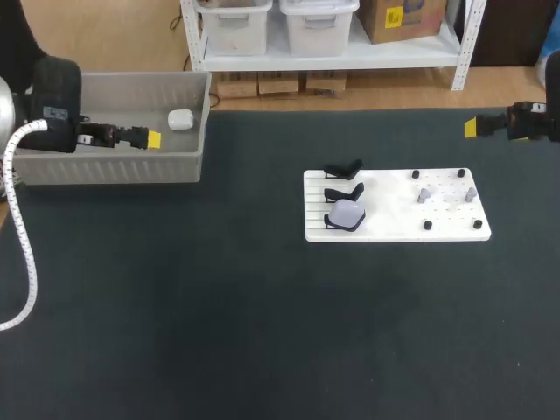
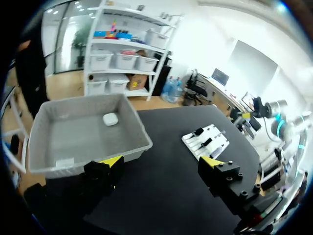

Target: Pick up each earbud case from the left stands, insert the matching earbuds, close the lid, and place the case in the box.

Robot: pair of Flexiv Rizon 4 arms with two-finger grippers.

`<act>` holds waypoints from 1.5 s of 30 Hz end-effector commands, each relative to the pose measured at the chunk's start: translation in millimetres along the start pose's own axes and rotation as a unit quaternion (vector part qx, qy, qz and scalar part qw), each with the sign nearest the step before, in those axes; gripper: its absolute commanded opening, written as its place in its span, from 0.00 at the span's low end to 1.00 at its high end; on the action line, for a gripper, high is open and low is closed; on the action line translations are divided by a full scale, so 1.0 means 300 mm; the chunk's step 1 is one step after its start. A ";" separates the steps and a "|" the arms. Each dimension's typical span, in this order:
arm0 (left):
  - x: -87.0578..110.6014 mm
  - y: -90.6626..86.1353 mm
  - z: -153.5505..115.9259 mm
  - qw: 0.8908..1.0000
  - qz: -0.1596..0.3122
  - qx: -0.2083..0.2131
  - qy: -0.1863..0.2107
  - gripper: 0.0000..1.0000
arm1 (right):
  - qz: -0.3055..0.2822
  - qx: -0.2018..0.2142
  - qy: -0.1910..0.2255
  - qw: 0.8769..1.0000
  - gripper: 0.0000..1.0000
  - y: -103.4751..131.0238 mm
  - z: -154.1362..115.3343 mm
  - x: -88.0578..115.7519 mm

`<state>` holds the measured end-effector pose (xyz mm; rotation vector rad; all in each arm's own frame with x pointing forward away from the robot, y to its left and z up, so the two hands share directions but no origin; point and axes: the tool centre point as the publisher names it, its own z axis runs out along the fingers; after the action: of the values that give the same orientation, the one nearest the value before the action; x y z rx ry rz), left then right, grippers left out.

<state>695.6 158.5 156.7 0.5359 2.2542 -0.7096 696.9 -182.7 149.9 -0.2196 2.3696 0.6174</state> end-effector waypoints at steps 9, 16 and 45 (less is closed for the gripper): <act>-0.010 -0.068 0.002 0.957 0.147 0.240 -0.069 1.00 | 0.000 -0.001 0.000 1.000 1.00 -0.002 0.002 0.000; 0.012 -0.112 0.039 0.934 0.218 0.279 -0.051 1.00 | 0.000 -0.001 0.000 1.000 1.00 -0.002 0.002 0.000; 0.037 -0.177 0.200 0.890 0.350 0.292 -0.012 1.00 | 0.000 -0.001 0.000 1.000 1.00 -0.002 0.002 0.000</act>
<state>671.3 92.4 139.3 1.4799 1.6032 -0.9281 697.0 -182.7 149.9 -0.2194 2.3696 0.6174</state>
